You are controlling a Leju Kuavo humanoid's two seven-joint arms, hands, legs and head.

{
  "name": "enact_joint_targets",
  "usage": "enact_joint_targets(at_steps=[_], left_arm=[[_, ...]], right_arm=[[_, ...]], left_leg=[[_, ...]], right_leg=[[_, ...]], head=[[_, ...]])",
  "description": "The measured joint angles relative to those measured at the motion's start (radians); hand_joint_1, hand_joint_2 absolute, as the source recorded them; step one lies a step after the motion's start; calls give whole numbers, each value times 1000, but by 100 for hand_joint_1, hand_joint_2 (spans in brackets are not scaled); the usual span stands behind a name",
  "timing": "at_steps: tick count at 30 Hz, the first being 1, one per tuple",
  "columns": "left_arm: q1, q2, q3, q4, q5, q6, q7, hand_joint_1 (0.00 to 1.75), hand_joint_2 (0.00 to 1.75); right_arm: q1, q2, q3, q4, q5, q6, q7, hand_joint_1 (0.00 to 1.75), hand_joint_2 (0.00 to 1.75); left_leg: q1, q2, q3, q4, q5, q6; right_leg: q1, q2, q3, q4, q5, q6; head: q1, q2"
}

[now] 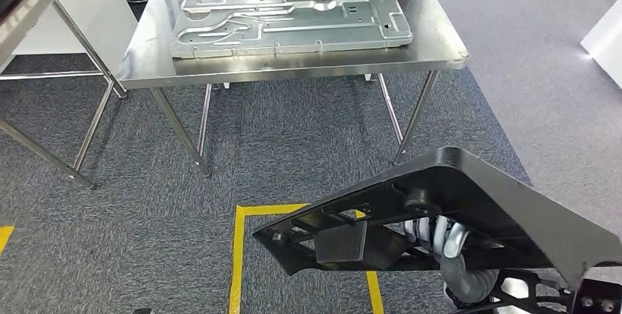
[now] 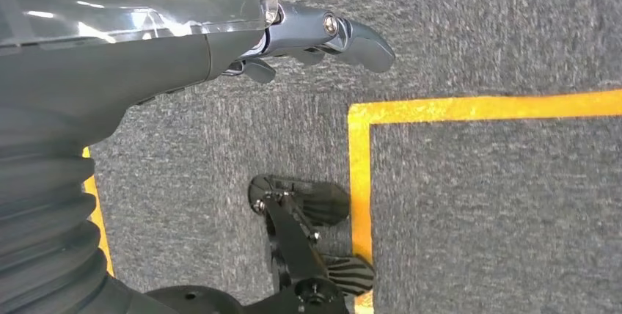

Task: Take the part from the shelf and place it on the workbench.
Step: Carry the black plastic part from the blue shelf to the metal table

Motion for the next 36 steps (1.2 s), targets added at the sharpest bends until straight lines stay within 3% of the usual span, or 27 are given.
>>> enact_joint_targets(at_steps=[2,3,6,7,8,9,11,13,16,18,21,23,24,25,27,29,31,33,36], left_arm=[[0,0,0,0,0,0,0,0,175],[-1,1,0,0,0,0,0,0,175],[1,1,-1,0,1,0,-1,0,175],[3,1,-1,0,2,0,-1,0,175],[6,1,-1,0,2,0,-1,0,175],[8,1,-1,0,3,0,-1,0,175],[10,1,-1,0,5,0,-2,0,175],[11,1,-1,0,7,0,-4,0,175],[12,1,-2,0,9,-1,-8,0,175],[10,1,-2,0,10,-1,-10,0,175],[5,1,-2,0,12,0,-12,0,175],[8,1,-3,0,15,0,-12,0,175],[10,0,-3,0,17,-1,-12,0,175],[10,-1,-3,0,18,-1,-12,0,175],[11,-6,-3,0,22,-2,-13,0,175],[8,-10,-3,0,26,-3,-14,0,175],[7,-12,-3,0,31,-3,-15,0,175],[9,-13,-3,0,34,-3,-15,0,175],[5,-14,-4,0,38,-2,-15,0,175]], right_arm=[[-1,0,-1,-1,0,1,0,169,175],[-1,1,-1,-2,-1,1,0,169,175],[-2,2,-1,-2,-1,6,0,169,175],[-2,4,-1,-2,-1,8,1,169,175],[-2,6,-1,-2,-1,9,3,169,175],[-3,9,-1,-2,0,11,5,169,175],[-9,16,0,-2,1,12,12,169,175],[-16,22,0,-2,3,13,21,169,175],[-22,27,2,-4,6,12,36,169,175],[-34,31,3,-8,8,11,43,169,175],[-45,35,4,-10,11,8,50,169,175],[-44,36,3,-10,12,7,53,169,175],[-44,35,3,-10,12,8,52,169,175],[-44,35,2,-10,12,9,50,169,175],[-43,35,2,-9,12,12,40,169,175],[-42,36,2,-9,13,16,32,169,175],[-44,37,2,-10,14,20,27,169,175],[-48,38,2,-10,14,21,21,169,175],[-55,42,2,-10,12,22,18,169,175]], left_leg=[[2,1,-15,44,1,-10],[3,1,-40,89,-7,-13],[7,2,-162,263,-77,-23],[7,2,-191,289,-94,-23],[7,2,-205,284,-92,-21],[7,2,-202,242,-65,-19],[5,2,-171,114,35,-9],[-3,4,-151,37,87,1],[-5,4,-131,17,93,18],[-1,3,-108,7,92,29],[-1,2,-92,3,78,40],[-1,-1,-78,3,64,41],[-2,-2,-67,3,55,40],[-2,-2,-54,3,46,39],[-5,-4,-35,3,27,35],[-7,-5,-25,4,14,25],[-8,-5,-17,12,13,11],[-6,-2,-26,54,8,1],[4,0,-119,214,-53,-15]], right_leg=[[-3,1,15,-6,-3,-13],[-4,1,24,-8,-8,-18],[-4,1,43,-9,-27,-26],[-3,2,51,-9,-35,-26],[-3,3,62,-9,-43,-26],[-3,4,74,-9,-51,-25],[-2,4,98,-10,-70,-20],[-2,4,112,-12,-84,-10],[-1,4,124,-1,-87,11],[-2,4,107,51,-92,20],[-4,3,2,205,-152,27],[-4,3,-58,250,-183,29],[-4,3,-66,230,-170,28],[-2,3,-61,182,-134,24],[6,3,-38,61,-30,7],[12,4,-25,-2,19,-5],[10,6,-11,-14,15,-12],[5,5,15,-24,11,-21],[1,3,46,-27,-10,-27]], head=[[-1,0],[-1,0],[-3,0],[-3,0],[-3,0],[-3,0],[-3,0],[-1,0],[-1,0],[0,0],[1,0],[1,0],[1,0],[1,0],[0,0],[-1,0],[-1,0],[-3,0],[-7,0]])
